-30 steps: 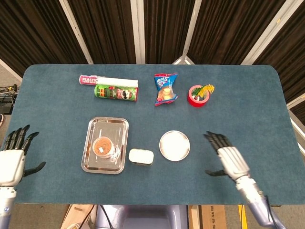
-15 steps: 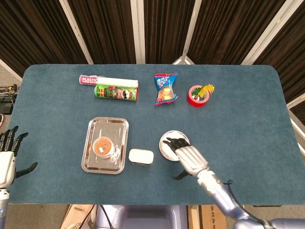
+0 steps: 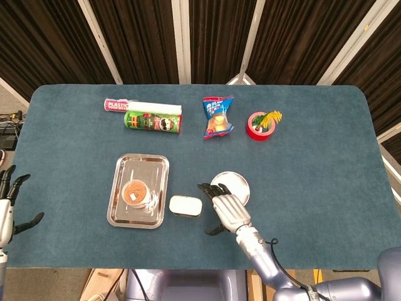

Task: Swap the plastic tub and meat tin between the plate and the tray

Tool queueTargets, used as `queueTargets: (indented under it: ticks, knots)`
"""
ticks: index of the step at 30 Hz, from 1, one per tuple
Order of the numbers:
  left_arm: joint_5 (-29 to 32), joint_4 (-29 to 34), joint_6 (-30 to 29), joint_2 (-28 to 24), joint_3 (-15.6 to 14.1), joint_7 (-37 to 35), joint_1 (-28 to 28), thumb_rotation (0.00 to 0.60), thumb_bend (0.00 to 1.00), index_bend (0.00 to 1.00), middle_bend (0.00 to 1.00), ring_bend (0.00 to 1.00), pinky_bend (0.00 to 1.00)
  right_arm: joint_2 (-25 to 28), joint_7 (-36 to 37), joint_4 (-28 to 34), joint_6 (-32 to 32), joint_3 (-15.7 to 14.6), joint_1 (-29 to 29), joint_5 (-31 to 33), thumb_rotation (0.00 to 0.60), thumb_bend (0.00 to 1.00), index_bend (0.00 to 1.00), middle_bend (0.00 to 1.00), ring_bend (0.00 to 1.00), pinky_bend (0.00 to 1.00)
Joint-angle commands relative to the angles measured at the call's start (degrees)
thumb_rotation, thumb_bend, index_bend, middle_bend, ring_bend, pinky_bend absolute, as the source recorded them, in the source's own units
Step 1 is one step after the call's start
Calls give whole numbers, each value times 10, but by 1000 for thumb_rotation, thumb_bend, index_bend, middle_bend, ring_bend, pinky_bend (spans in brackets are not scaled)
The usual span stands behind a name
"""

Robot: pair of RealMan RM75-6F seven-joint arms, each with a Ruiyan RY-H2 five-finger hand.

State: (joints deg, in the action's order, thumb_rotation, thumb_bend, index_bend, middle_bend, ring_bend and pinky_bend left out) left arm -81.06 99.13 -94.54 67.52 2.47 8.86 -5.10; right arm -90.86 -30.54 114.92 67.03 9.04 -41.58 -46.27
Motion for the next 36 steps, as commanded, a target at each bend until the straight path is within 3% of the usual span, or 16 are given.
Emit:
queueTargets:
  ticks: [1, 15, 28, 36]
  knots:
    - [0, 0, 0, 0, 2, 0, 2, 600, 23, 211, 0, 0, 27, -22, 15, -25, 12, -3, 7, -13, 600, 0, 89, 159, 165, 0]
    - [23, 10, 10, 6, 22, 7, 10, 600, 27, 239, 0, 0, 27, -92, 71, -102, 2, 9, 15, -33, 600, 0, 237, 311, 305, 0]
    - [34, 11, 11, 6, 38, -9, 16, 600, 32, 253, 0, 0, 27, -157, 71, -172, 20, 34, 14, -32, 600, 5, 319, 369, 365, 0]
    - [37, 14, 13, 4, 45, -22, 20, 600, 40, 256, 0, 0, 29, -187, 76, -200, 17, 40, 14, -39, 600, 52, 449, 442, 437, 44]
